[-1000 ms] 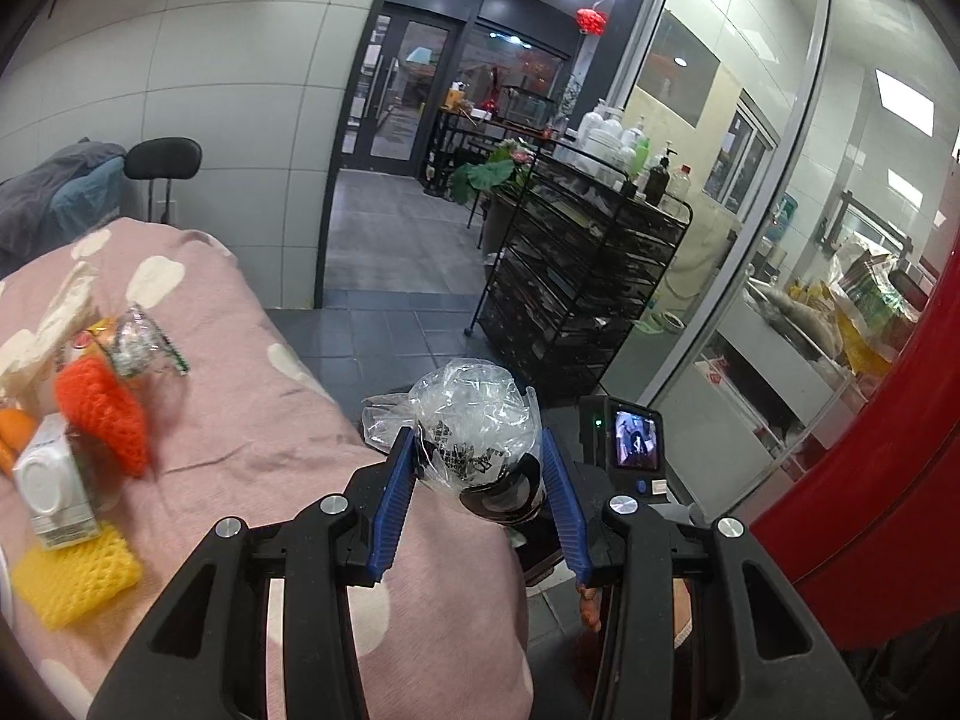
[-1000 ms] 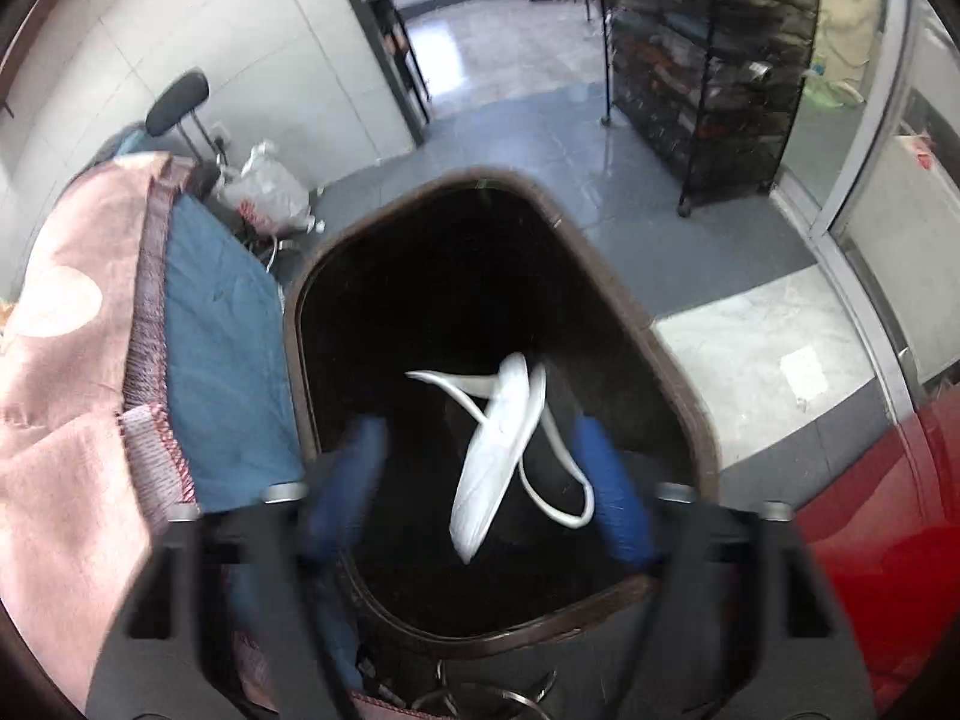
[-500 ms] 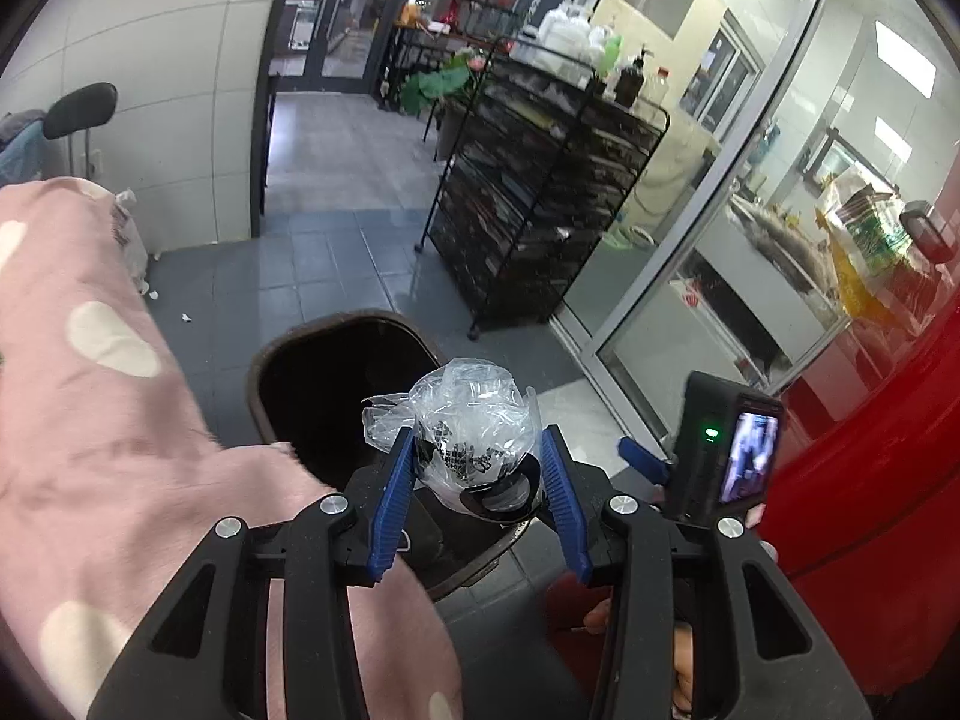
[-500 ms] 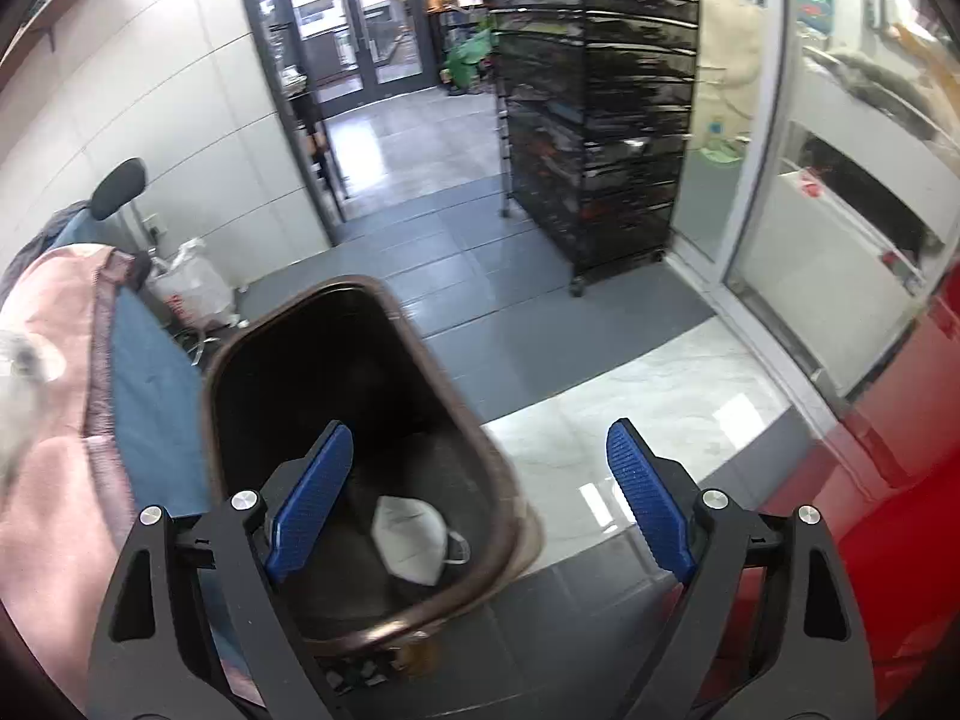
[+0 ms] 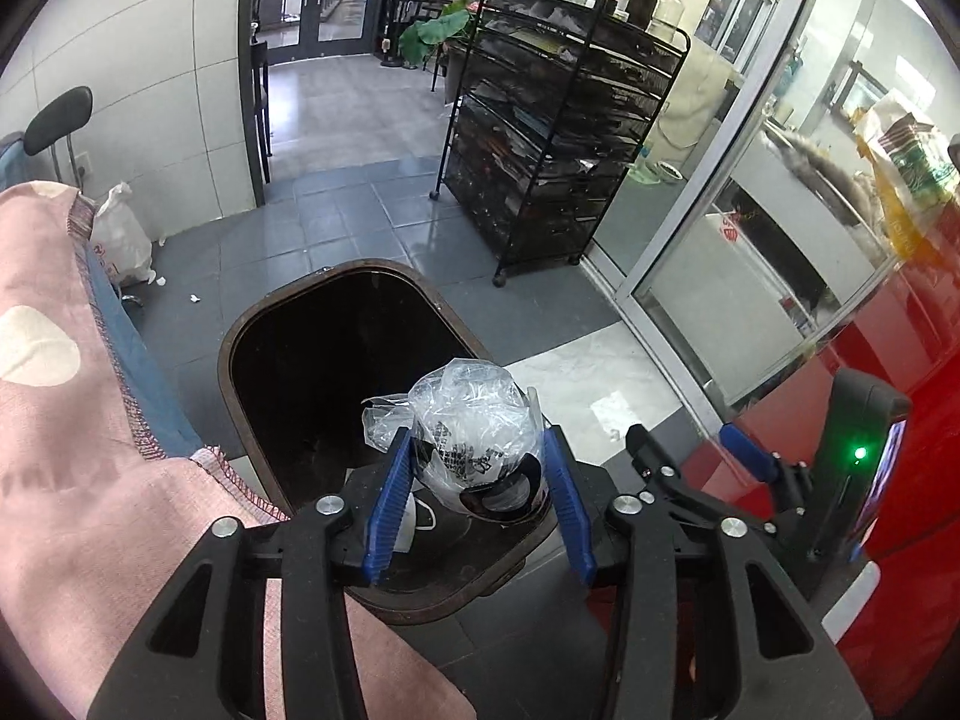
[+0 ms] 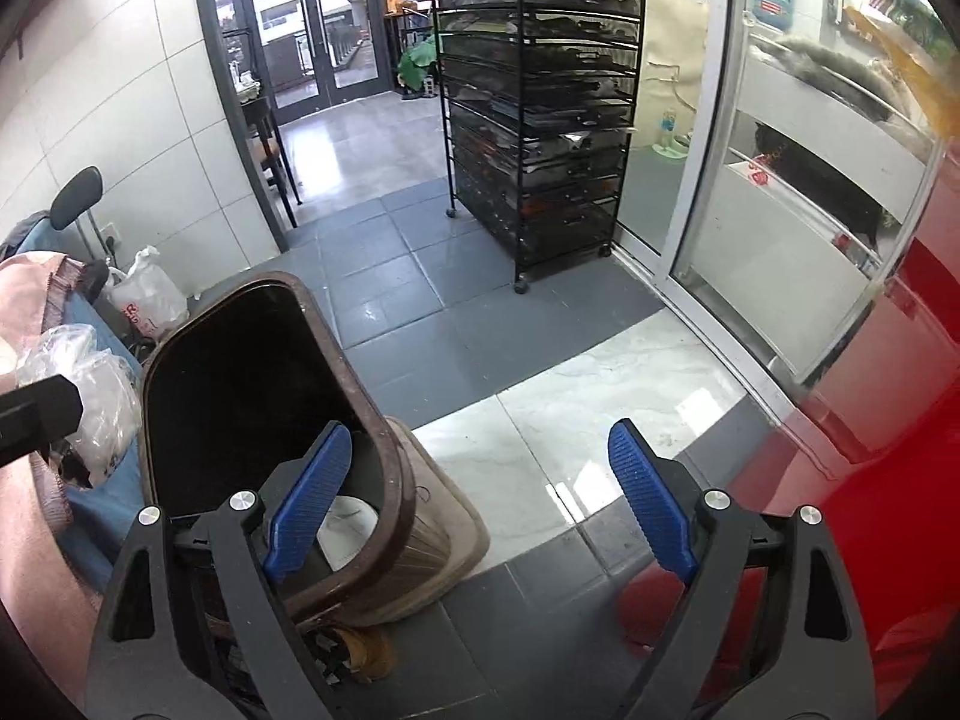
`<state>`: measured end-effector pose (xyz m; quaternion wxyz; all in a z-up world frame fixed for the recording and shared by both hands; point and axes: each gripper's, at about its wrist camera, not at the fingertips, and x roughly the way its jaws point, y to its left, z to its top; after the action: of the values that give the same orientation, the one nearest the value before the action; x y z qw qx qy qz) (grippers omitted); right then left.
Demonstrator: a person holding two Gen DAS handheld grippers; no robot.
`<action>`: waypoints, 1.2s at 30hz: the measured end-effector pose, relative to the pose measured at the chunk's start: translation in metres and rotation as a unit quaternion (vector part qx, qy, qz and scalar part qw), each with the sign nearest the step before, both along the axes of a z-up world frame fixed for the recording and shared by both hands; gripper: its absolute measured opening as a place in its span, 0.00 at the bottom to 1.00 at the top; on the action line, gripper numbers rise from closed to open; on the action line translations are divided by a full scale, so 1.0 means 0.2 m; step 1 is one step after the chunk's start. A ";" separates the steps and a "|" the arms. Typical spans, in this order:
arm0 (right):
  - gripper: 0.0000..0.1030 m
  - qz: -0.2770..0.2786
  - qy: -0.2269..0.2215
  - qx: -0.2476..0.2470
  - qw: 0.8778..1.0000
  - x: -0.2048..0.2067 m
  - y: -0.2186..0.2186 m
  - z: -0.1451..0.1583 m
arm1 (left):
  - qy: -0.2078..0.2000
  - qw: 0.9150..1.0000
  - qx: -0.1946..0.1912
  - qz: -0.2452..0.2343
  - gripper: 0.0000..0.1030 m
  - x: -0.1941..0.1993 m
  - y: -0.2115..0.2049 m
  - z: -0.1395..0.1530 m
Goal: Collect trash
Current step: 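Carry both items to the black bin and open both tools to drop them, then return both tools to the table toward the CD tub and milk carton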
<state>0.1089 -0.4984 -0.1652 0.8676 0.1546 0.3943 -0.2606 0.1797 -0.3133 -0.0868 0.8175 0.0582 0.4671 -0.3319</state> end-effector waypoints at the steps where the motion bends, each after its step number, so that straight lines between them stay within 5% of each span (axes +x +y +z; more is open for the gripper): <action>1: 0.84 -0.002 0.003 -0.002 1.000 0.00 0.00 0.00 | 0.001 1.000 0.002 -0.001 0.51 0.00 0.00 0.00; 3: 0.85 -0.001 0.007 -0.004 1.000 0.00 0.01 0.00 | -0.004 1.000 0.002 0.003 0.71 -0.01 0.00 0.01; 6: 0.88 0.004 0.009 -0.013 1.000 0.00 0.03 0.01 | -0.022 1.000 -0.004 0.005 0.84 -0.03 0.01 0.04; 12: 0.89 0.022 0.010 -0.018 1.000 0.02 0.08 0.04 | -0.054 0.998 -0.020 0.001 0.92 -0.09 0.07 0.13; 26: 0.89 0.091 -0.048 -0.020 0.995 0.03 0.34 0.32 | -0.126 0.987 -0.082 0.049 0.94 -0.28 0.47 0.43; 36: 0.89 0.205 -0.105 -0.023 0.973 0.06 0.76 0.57 | -0.173 0.974 -0.073 0.129 0.94 -0.37 0.82 0.52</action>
<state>0.1211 -0.3457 -0.0519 0.9425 0.0772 0.3177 -0.0687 0.1061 -0.1498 0.0166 0.9236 -0.0061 0.2970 -0.2422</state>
